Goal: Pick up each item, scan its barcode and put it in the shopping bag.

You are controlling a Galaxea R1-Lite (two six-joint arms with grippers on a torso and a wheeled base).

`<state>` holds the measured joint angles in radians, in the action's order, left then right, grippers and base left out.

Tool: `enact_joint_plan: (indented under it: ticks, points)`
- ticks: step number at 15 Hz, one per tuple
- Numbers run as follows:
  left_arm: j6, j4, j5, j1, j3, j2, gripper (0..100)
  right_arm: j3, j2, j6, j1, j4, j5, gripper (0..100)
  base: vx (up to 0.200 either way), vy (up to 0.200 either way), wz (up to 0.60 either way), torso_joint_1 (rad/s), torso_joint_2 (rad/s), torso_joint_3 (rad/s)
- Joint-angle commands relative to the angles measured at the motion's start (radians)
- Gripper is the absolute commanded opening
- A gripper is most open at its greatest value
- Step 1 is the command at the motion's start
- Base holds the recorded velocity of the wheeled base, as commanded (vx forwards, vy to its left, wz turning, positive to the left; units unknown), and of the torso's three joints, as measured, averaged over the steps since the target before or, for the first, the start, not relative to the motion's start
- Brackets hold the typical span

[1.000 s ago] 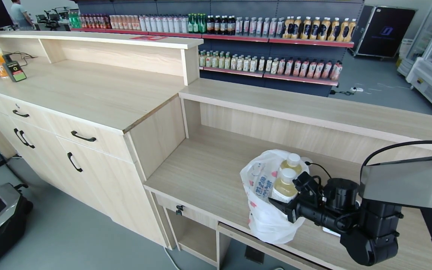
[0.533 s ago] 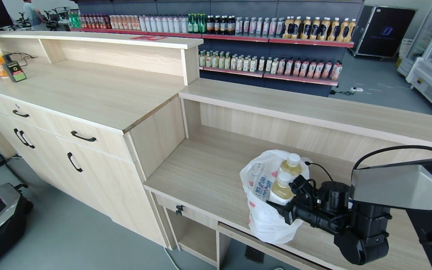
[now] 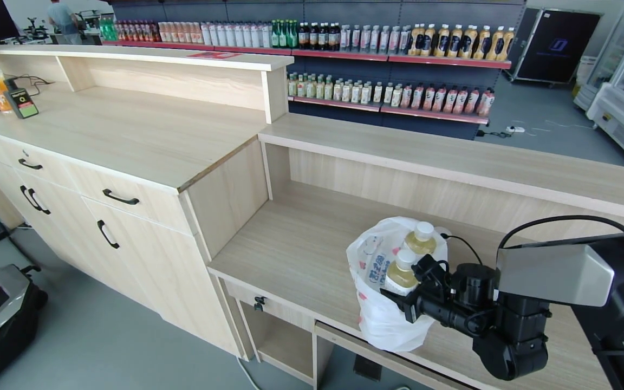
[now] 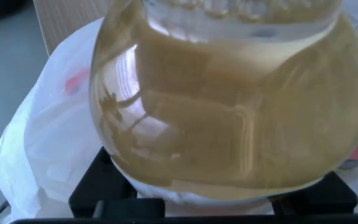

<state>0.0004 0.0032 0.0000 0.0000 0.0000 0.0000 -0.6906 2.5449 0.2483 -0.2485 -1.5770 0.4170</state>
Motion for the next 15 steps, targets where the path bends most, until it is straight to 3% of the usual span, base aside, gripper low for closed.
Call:
enact_joint_plan:
  ticks: [1,2,9,12,15]
  points:
    - [0.0,0.0,0.0,0.0,0.0,0.0,100,0.008,0.011,0.002,0.0,0.006,0.0,0,0.0,0.0,0.0,0.0,0.0,0.0]
    - [0.001,0.0,0.0,0.0,0.0,0.0,100,0.01,0.012,0.002,0.0,0.006,0.0,100,0.0,0.0,0.0,0.0,0.0,0.0]
    - [0.0,0.0,0.0,0.0,0.0,0.0,100,0.048,-0.169,-0.027,0.006,0.006,-0.003,100,0.0,0.0,0.0,0.0,0.0,0.0]
    - [0.0,0.0,0.0,0.0,0.0,0.0,100,0.152,-0.35,-0.035,0.032,0.075,-0.006,100,0.0,0.0,0.0,0.0,0.0,0.0]
    - [0.0,0.0,0.0,0.0,0.0,0.0,100,0.269,-0.525,0.011,0.118,0.147,-0.015,100,0.0,0.0,0.0,0.0,0.0,0.0]
